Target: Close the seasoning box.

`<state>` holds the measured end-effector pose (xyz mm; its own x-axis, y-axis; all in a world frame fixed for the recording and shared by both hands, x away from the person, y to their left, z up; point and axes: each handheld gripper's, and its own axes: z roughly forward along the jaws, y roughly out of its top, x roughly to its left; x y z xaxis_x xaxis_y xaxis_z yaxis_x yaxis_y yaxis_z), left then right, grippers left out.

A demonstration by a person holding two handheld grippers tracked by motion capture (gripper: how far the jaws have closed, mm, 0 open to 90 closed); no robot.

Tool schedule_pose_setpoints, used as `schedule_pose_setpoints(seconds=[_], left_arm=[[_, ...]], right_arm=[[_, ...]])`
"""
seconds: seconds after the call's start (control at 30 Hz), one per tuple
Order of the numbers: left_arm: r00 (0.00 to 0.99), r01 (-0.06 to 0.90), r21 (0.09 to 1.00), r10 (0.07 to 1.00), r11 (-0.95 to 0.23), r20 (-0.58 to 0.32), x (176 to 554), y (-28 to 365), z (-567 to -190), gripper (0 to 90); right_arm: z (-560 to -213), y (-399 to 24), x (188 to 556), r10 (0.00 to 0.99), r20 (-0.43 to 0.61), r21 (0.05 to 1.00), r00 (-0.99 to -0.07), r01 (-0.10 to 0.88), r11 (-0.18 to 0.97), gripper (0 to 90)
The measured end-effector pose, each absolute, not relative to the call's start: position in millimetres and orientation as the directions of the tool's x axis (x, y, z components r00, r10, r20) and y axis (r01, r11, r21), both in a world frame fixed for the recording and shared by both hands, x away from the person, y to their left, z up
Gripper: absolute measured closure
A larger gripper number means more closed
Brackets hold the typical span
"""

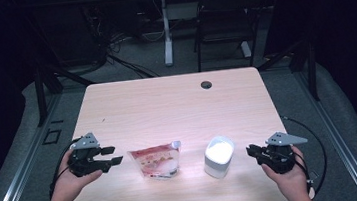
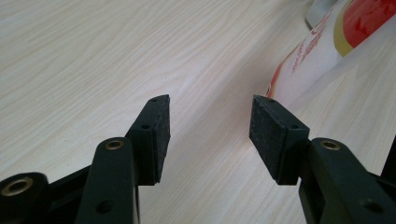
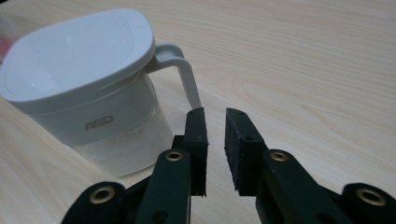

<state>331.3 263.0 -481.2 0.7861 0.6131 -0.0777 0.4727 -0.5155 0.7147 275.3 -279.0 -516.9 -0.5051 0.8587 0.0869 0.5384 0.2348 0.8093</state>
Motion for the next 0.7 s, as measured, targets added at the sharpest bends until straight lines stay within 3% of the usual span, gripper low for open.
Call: schedule_pose_setpoints(seconds=[0.47,0.7], left_arm=[[0.781,0.48,0.71,0.619,-0.515,-0.078,331.7,263.5,-481.9,47.9],[0.772,0.485,0.714,0.631,-0.505,-0.078,332.9,265.4,-483.1,47.2]], right_arm=[[-533.8,-270.5,275.5,0.869,0.069,0.802,-0.49,0.545,0.243,67.0],[-541.4,-271.6,275.4,0.871,0.08,0.794,-0.485,0.559,0.238,53.6]])
